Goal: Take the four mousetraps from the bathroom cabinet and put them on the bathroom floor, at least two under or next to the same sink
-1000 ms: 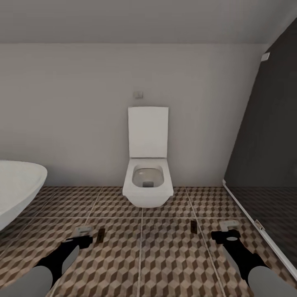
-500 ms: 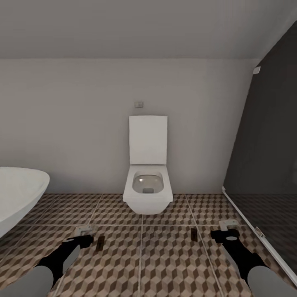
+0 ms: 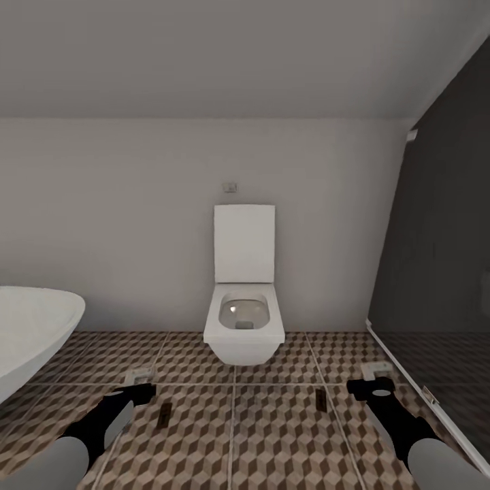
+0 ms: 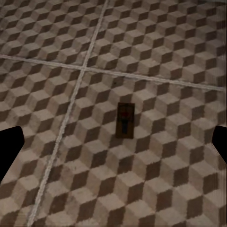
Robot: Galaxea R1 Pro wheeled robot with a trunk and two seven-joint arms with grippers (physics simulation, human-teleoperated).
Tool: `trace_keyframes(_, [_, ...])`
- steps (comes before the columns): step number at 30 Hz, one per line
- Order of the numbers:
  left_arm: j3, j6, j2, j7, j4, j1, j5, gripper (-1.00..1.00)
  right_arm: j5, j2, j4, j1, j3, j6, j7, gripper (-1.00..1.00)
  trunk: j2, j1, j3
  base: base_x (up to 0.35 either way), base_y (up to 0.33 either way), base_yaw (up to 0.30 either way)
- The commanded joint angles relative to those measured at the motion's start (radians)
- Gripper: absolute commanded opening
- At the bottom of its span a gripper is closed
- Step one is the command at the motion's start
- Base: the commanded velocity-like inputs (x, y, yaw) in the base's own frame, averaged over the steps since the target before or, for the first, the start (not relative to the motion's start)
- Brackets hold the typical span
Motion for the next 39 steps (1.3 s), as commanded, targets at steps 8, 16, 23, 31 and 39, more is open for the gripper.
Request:
trace_keyframes(8, [-0.009, 0.006, 0.001, 0.008, -0.005, 0.000, 0.009, 1.00, 0.005, 0.001, 0.000, 0.000, 0.008, 0.010, -0.007, 1.00, 0.035, -0.021, 0.026, 0.000, 0.000, 0.000])
trace_keyframes(16, [-0.008, 0.006, 0.003, 0.008, -0.004, 0.000, 0.010, 1.00, 0.005, 0.003, 0.000, 0.000, 0.008, 0.018, -0.007, 1.00, 0.091, -0.051, 0.051, 0.000, 0.000, 0.000])
trace_keyframes(23, [-0.008, 0.006, 0.002, 0.008, -0.005, 0.000, 0.010, 1.00, 0.006, 0.002, 0.000, 0.000, 0.008, 0.018, -0.007, 1.00, 0.140, -0.078, 0.073, 0.000, 0.000, 0.000])
trace_keyframes(31, [-0.008, 0.006, 0.001, 0.008, -0.005, 0.000, 0.010, 1.00, 0.006, -0.001, 0.001, 0.000, 0.008, 0.014, -0.007, 1.00, 0.196, -0.109, 0.098, 0.000, 0.000, 0.000])
trace_keyframes(39, [-0.009, 0.006, 0.000, 0.008, -0.003, 0.000, 0.010, 1.00, 0.001, -0.002, 0.009, 0.000, 0.008, 0.009, -0.006, 1.00, 0.252, -0.140, 0.123, 0.000, 0.000, 0.000])
